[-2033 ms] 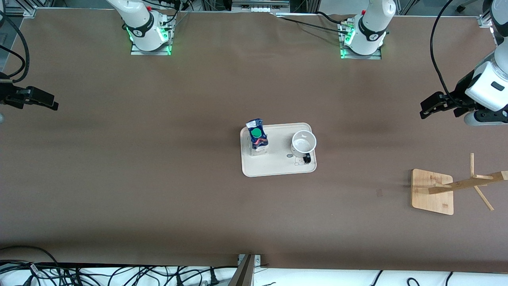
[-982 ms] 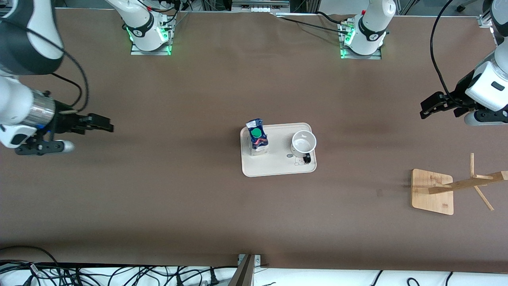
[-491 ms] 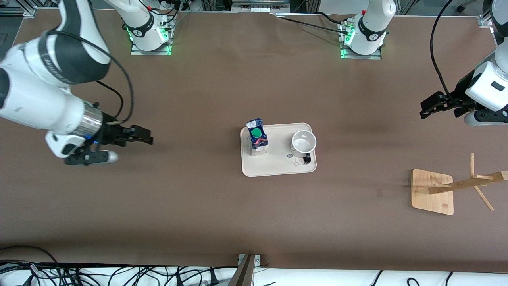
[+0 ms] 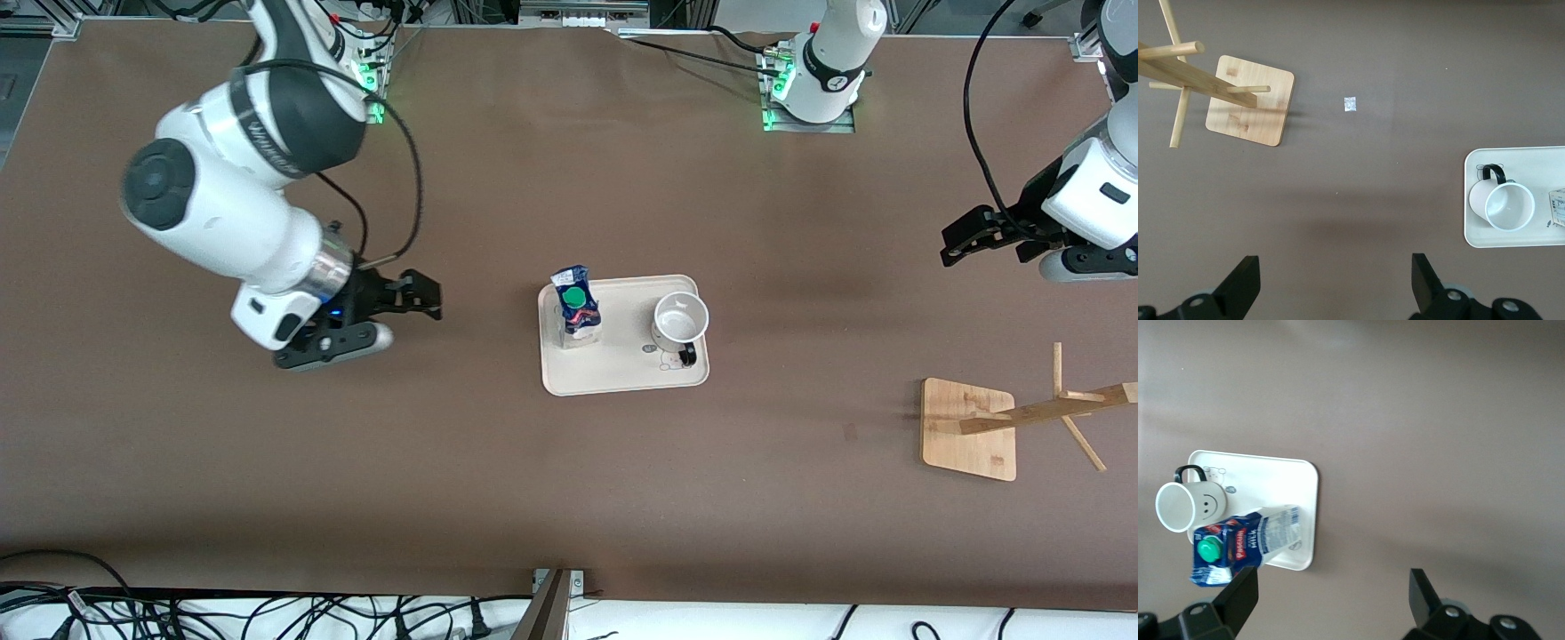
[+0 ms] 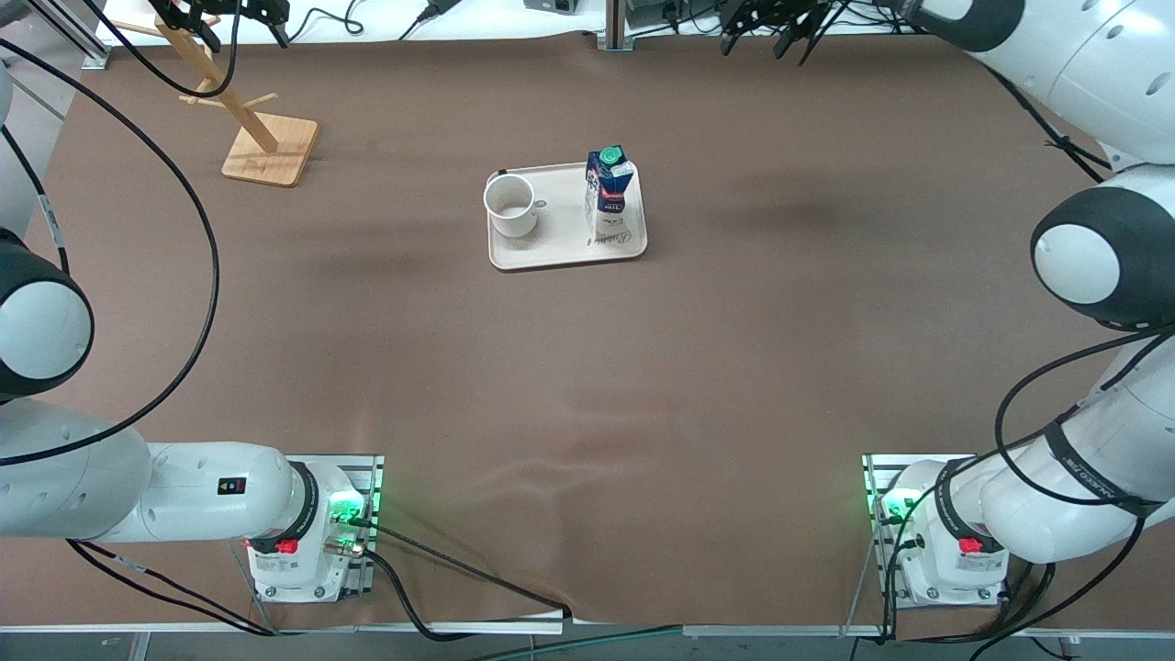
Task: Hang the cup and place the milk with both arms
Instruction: 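Reach the right gripper toward the milk carton on the white tray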
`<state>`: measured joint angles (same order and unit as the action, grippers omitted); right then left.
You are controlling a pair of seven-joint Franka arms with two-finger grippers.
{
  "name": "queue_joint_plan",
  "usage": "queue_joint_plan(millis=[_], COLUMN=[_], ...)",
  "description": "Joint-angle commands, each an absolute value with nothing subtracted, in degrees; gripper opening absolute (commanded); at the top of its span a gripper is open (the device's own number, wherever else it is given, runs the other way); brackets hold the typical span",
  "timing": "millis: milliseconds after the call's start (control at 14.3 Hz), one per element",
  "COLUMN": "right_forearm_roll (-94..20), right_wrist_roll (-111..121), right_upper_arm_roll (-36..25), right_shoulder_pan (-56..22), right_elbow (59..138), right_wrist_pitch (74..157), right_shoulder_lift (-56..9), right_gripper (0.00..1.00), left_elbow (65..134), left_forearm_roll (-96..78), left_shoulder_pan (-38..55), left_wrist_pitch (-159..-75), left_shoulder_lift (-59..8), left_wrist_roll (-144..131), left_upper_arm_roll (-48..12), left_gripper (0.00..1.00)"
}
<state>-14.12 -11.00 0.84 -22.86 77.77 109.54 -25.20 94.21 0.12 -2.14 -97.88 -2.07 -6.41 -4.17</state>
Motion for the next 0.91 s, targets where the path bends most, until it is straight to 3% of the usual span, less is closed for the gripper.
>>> queue_joint_plan(millis=[0,140,841], right_forearm_roll=[-14.77,-14.59,-10.72], right_wrist_roll=[-17.47,-18.28,-23.2], right_upper_arm_roll=[0.44,0.35,0.35], right_shoulder_pan=[-28.46,-30.93,-38.14], right_elbow=[76.29,76.2,76.38], right_wrist_pitch=[114.24,118.2,118.04], right_shoulder_lift=[-29.69,-32.07,-31.64], right_gripper=[1.0,1.0,1.0], left_elbow=[92.37,92.37,92.37], left_forearm_roll=[1.14,1.14,1.06], left_shoulder_pan=[-1.85,-1.85,-1.93], left_wrist_pitch=[-96.59,-96.59,-96.68], left_shoulder_lift=[-2.9,-2.9,-2.9], left_wrist_roll=[-6.33,-6.33,-6.33], left_upper_arm_roll=[-4.22,-4.22,-4.13], left_gripper=[1.0,1.0,1.0])
